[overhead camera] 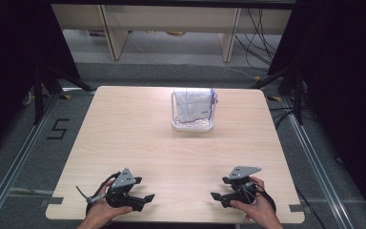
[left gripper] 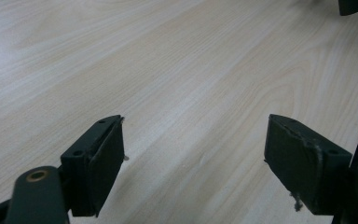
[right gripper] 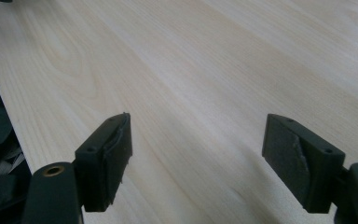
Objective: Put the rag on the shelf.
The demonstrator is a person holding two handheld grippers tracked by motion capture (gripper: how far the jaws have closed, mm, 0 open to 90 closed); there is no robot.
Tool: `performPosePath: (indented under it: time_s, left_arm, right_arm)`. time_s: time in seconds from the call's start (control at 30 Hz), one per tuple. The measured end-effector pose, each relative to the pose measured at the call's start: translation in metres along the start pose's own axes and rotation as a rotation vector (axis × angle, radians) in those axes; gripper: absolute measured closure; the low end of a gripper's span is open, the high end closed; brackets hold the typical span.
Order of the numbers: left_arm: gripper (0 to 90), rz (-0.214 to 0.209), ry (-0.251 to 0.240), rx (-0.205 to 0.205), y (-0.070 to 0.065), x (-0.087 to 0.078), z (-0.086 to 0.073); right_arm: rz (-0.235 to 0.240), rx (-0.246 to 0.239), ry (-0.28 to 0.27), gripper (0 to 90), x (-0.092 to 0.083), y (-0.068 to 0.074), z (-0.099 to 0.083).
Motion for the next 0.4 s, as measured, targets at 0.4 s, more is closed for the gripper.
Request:
performPosePath:
  time_s: [0.4]
  left_arm:
    - [15.1,0.013,-0.018,0.021,0.0029,0.0005,0.0008]
  right_arm:
    - [-0.007,0.006,-0.003,17.5,-0.0002,-0.0018,0.0007]
Point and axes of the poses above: each handheld gripper's, and its own axes: x roughly forward along the jaws, z roughly out of its top, y roughly to its left, the point moved 8 cm from there along x, roughly forward along the jaws, and after that the axes turned 13 degrees about y, right-handed, at the moved point
